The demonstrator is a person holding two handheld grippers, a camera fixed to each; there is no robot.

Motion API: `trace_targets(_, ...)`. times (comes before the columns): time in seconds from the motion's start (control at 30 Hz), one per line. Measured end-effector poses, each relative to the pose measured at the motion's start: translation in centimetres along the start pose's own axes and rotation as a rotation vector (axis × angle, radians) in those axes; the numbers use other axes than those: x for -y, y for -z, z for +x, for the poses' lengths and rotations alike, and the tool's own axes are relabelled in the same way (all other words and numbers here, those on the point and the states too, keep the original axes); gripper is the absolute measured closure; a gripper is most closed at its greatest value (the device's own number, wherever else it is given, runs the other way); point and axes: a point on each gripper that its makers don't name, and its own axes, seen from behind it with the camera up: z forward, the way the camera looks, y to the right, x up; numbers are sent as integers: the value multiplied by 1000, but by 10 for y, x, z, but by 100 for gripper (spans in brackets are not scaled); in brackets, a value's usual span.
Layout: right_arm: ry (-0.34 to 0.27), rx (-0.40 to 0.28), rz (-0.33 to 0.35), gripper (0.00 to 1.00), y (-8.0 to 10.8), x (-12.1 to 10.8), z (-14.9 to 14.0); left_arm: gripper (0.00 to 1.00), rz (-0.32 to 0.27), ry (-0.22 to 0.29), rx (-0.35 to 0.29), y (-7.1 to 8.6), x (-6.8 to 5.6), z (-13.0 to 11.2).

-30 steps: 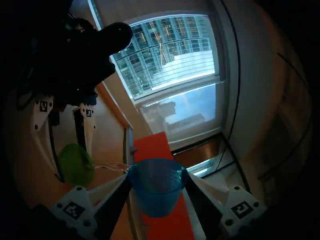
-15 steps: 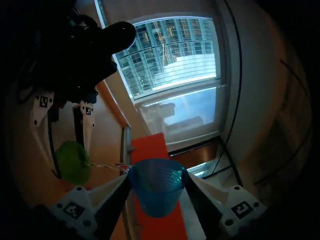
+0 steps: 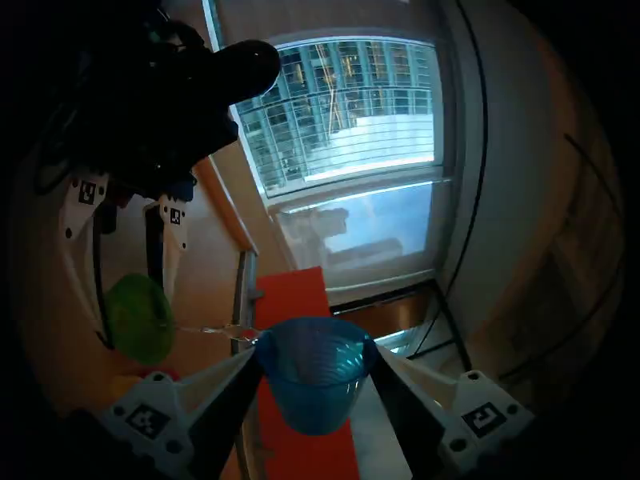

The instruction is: Pour water

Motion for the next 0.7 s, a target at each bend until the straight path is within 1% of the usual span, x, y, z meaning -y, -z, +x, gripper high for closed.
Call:
trace_targets(0.5,42,-3,-17,9,-1,-7,2,14,0,-3,3,-1,1,0)
trace_targets(0.7,72,-1,-23,9,-2,-9,1,14,-2,-2,0,-1,0,1)
